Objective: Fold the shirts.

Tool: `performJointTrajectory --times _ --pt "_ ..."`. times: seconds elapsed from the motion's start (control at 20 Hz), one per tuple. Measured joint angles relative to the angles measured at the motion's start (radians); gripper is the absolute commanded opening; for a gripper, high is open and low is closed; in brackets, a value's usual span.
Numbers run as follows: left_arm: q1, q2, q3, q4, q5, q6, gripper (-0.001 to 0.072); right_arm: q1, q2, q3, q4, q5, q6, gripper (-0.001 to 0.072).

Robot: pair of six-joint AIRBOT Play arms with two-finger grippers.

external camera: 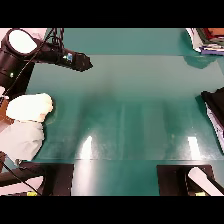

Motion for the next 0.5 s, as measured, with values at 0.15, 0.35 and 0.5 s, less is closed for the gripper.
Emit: performJointTrajectory --times 0.15,0.35,0.5 --pt "0.0 0.0 0.0 0.0 0.028 0.0 0.0025 0.272 0.0 0.0 0.03 -0.06 0.0 0.0021" --pt "0.0 0.0 0.0 0.0 0.07 0.0 0.0025 0.541 0.0 0.0 0.042 -0.152 -0.001 0.002" --pt "0.0 0.0 0.0 0.0 0.09 -0.001 0.0025 0.644 0.0 0.0 0.047 -0.186 -0.004 0.0021"
